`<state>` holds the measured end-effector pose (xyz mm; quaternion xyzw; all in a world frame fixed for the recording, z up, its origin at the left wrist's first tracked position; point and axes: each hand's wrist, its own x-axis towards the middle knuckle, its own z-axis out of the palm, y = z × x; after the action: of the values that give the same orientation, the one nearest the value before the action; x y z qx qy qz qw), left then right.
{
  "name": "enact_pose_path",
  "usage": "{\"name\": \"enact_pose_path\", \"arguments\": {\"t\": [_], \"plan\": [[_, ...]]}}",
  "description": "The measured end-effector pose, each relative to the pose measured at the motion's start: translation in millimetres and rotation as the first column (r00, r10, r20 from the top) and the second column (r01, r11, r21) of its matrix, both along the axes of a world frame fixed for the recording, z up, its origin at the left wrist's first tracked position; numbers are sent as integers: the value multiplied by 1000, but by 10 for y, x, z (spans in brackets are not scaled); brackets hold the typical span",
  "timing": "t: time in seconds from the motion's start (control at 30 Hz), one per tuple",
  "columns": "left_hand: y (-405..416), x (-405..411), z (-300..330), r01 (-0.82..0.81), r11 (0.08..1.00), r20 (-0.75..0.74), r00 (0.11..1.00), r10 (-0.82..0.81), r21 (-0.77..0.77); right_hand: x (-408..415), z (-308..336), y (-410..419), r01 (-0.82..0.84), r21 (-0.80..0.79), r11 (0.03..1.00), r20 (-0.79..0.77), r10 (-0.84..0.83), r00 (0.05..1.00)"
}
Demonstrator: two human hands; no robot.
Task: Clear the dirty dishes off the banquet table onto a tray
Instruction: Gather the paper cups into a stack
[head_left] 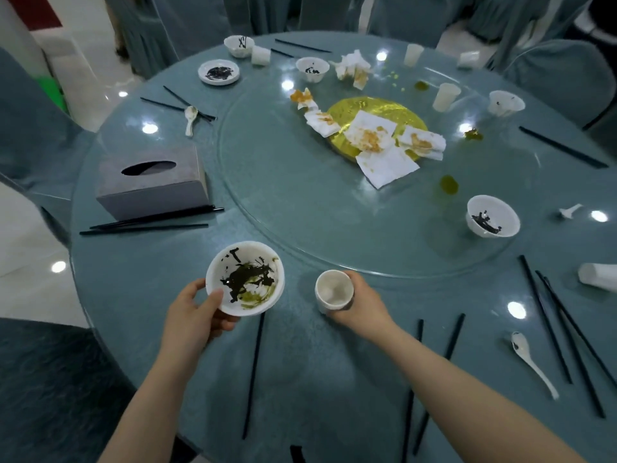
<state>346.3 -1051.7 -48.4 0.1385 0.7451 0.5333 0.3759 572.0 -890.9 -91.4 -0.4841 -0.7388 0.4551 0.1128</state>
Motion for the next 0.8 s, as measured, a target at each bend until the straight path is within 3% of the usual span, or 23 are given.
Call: {"name": "enact_pose_path", "arguments": {"t": [0.2, 0.5, 0.8], "plan": [[551, 152, 26, 177, 983, -16, 984, -176, 52, 528, 328, 94, 240, 52, 969, -86, -235, 968], [1659, 1099, 168, 492, 866, -28, 870, -492, 92, 1952, 599, 194, 633, 55, 772, -148, -620, 770], [2867, 2184, 139, 605, 790, 4, 794, -608, 93, 3142, 373, 569, 805, 0, 594, -179, -792, 584]]}}
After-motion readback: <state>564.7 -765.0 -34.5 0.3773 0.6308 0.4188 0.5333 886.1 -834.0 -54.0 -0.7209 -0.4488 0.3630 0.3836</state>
